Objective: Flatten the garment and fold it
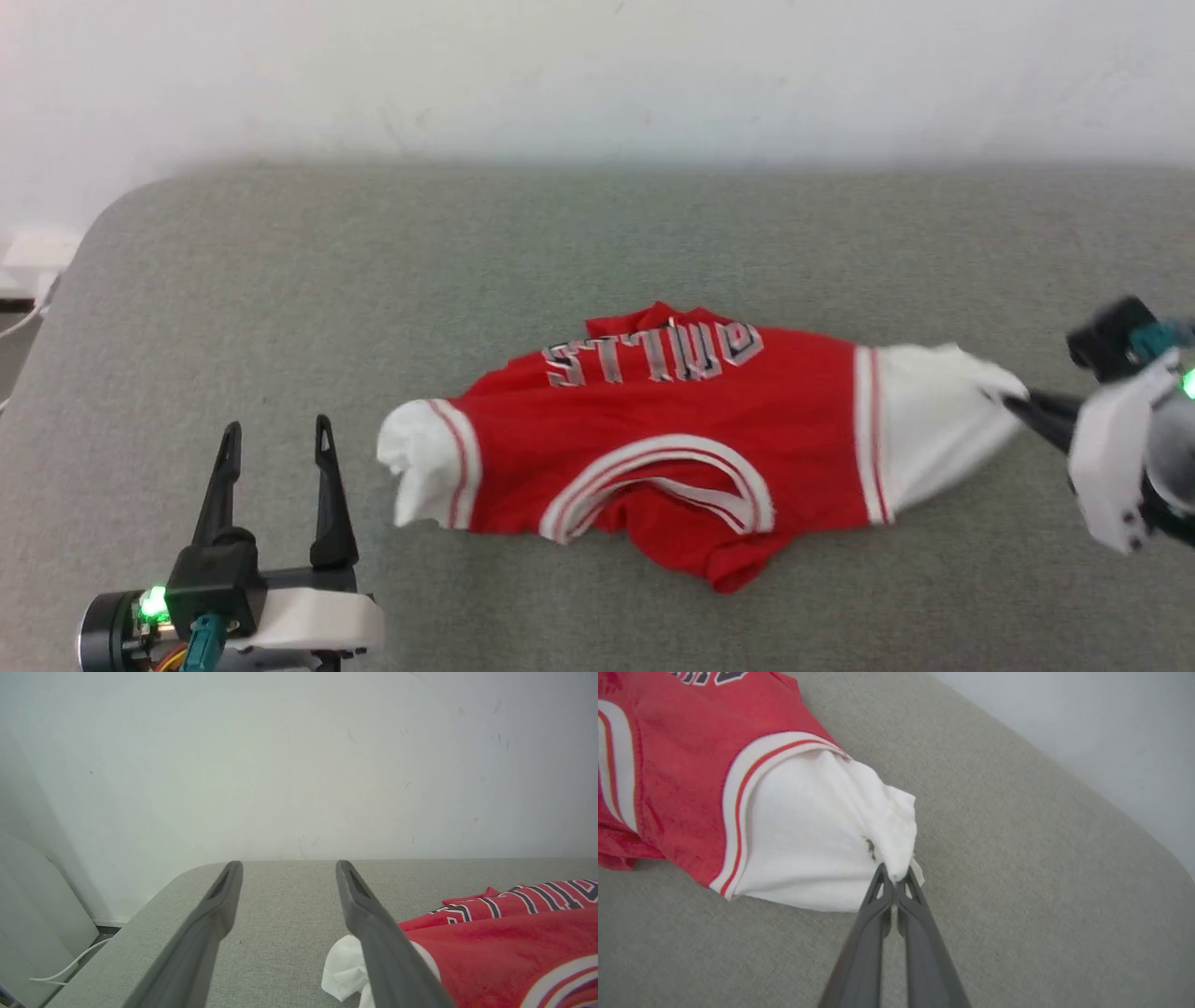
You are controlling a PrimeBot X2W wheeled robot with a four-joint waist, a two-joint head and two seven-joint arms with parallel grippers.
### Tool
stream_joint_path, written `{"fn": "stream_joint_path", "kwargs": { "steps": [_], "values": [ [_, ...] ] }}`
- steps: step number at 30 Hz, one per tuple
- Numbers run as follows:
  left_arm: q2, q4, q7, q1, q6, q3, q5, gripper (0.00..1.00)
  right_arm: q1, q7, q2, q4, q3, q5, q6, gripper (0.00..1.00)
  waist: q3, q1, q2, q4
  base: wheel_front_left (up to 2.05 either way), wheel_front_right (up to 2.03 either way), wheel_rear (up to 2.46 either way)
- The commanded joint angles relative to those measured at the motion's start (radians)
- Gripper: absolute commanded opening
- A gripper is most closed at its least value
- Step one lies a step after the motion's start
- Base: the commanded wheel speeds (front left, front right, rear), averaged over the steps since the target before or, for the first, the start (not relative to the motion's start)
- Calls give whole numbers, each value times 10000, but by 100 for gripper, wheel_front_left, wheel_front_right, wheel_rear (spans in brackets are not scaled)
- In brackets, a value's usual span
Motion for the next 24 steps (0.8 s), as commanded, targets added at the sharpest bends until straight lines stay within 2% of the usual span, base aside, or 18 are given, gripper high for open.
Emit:
{"fn": "stream_joint_path", "kwargs": {
  "steps": [1,4,6,14,15,16,17,18,24],
  "values": [
    [-12,-37,-47,134,-41,-12,120,100,463,197,-252,221,-55,28,-9,0,-191,1,-1,-252,0,0,0],
    [22,17,-47,96,-91,0,127,100,1081,721,-534,790,-82,51,-9,0,-164,1,-1,-291,0,0,0],
    [33,57,-47,81,-109,-5,144,100,1494,862,-469,1138,-195,298,-9,0,-132,1,-1,-305,0,0,0],
    [27,298,-47,-111,-184,-186,207,100,2553,944,526,2604,-354,863,-9,0,-38,1,-1,-175,0,0,0],
    [45,342,-47,-112,-193,-179,203,100,2561,748,649,2765,-419,827,-9,4,-82,1,-1,-177,0,0,0],
    [79,399,-47,-102,-211,-157,192,100,2567,538,762,2908,-480,779,-9,45,-143,1,-1,-183,0,0,0],
    [111,452,-47,-81,-227,-132,180,100,2551,293,854,3004,-543,706,-9,100,-209,1,-1,-199,0,0,0],
    [111,452,-47,-81,-227,-132,180,100,2551,293,854,3004,-543,706,-9,100,-209,1,-1,-199,0,0,0],
    [410,571,-47,-69,-344,-45,223,100,2298,-2158,1120,3513,-1450,-158,-9,100,-675,1,-1,-351,0,0,0]
  ]
}}
